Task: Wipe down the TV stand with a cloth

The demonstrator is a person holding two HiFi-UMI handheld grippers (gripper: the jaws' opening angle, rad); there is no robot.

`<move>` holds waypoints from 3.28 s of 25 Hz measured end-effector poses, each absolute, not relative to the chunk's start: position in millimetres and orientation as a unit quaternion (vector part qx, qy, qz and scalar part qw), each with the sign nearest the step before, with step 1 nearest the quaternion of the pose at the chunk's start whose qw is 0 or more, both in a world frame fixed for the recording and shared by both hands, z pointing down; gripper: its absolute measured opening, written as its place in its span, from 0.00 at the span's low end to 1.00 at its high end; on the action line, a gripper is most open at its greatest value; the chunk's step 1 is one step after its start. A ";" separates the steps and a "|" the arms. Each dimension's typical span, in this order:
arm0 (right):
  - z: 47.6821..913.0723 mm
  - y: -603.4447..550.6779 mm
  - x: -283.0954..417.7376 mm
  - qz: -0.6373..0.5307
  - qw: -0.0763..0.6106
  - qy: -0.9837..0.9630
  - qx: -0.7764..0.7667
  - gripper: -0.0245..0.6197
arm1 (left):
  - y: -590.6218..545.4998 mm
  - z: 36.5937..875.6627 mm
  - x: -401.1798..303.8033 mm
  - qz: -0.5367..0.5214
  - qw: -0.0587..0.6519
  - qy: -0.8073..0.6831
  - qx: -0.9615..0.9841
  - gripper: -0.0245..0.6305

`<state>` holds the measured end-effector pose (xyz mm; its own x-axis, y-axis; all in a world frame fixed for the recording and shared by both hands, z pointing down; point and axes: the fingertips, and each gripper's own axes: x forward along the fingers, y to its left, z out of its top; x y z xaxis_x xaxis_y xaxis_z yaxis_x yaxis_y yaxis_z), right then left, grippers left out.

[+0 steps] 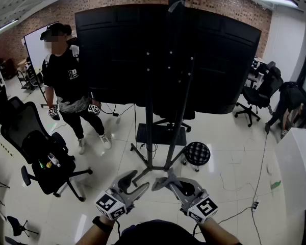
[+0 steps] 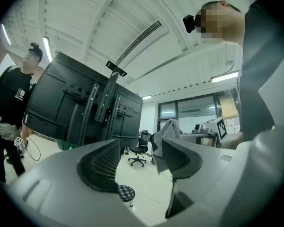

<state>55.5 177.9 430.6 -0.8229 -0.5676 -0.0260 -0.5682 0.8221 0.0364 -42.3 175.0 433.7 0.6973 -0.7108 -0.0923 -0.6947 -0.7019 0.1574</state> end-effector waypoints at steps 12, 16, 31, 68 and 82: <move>420.9 156.6 84.8 0.038 0.026 0.958 -0.282 0.06 | 152.5 427.2 -11.4 -0.068 0.042 -0.391 0.917 0.49; 425.8 145.8 84.2 0.032 0.025 0.958 -0.283 0.06 | 143.3 428.9 -12.9 -0.066 0.045 -0.392 0.916 0.49; 414.1 37.0 45.2 0.040 0.007 0.949 -0.314 0.06 | 27.5 417.7 -48.2 -0.082 0.047 -0.356 0.930 0.49; 194.5 -177.0 -1.4 0.304 -0.038 0.905 -0.295 0.06 | -153.1 288.5 -66.4 -0.134 -0.050 -0.275 0.951 0.49; 14.4 -258.9 14.9 0.421 -0.054 0.847 -0.319 0.06 | -193.2 136.2 -25.7 -0.149 -0.171 -0.238 0.944 0.49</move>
<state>14.9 -258.9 14.4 -0.7901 -0.5870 -0.1763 -0.4955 0.4424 0.7475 -25.7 -193.2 136.2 0.8422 -0.3998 -0.3619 -0.5011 -0.8281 -0.2513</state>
